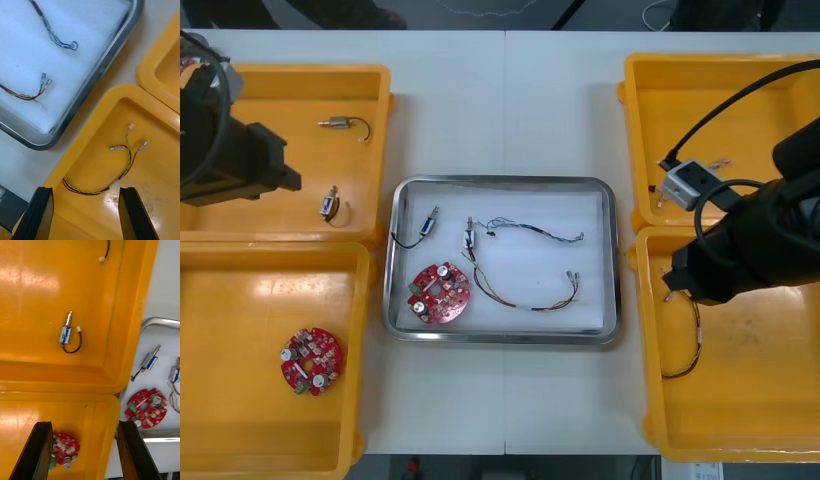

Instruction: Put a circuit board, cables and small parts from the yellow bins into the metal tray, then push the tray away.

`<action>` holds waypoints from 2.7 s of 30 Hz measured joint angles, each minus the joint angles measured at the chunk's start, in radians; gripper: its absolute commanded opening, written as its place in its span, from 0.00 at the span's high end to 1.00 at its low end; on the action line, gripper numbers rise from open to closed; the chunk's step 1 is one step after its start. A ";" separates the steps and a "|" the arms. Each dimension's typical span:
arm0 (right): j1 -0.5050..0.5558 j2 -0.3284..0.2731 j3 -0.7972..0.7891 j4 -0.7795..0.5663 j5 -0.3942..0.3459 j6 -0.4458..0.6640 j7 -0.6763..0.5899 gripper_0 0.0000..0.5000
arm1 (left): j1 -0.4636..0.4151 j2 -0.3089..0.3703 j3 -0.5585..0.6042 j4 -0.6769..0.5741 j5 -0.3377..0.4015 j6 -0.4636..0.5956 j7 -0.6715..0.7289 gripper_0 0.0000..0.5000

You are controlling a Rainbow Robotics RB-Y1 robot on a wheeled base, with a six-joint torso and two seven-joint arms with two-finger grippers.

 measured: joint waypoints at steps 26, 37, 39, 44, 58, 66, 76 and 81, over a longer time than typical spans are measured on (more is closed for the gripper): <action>-0.216 0.070 0.441 -0.100 0.112 -0.017 0.264 0.00 | 0.214 0.022 0.154 -0.001 -0.001 0.000 -0.278 0.00; -0.289 0.126 0.667 0.005 0.211 -0.154 0.298 0.00 | 0.250 0.026 0.162 -0.002 -0.011 0.000 -0.278 0.00; -0.300 0.132 0.701 0.037 0.224 -0.177 0.298 0.00 | 0.254 0.027 0.162 -0.002 -0.011 0.000 -0.278 0.00; -0.325 0.168 0.765 0.121 0.271 -0.207 0.298 0.00 | 0.279 0.038 0.162 -0.025 -0.011 0.000 -0.279 0.00; -0.336 0.246 0.886 0.253 0.369 -0.278 0.332 0.00 | 0.339 0.045 0.181 -0.071 -0.007 0.000 -0.279 0.00; -0.337 0.288 0.925 0.315 0.414 -0.283 0.332 0.00 | 0.340 0.045 0.182 -0.077 -0.007 0.000 -0.279 0.00; -0.338 0.322 0.972 0.383 0.453 -0.337 0.332 0.00 | 0.340 0.045 0.182 -0.078 -0.007 0.000 -0.279 0.00; -0.341 0.322 0.999 0.397 0.483 -0.339 0.332 0.00 | 0.340 0.045 0.182 -0.079 -0.007 0.000 -0.279 0.00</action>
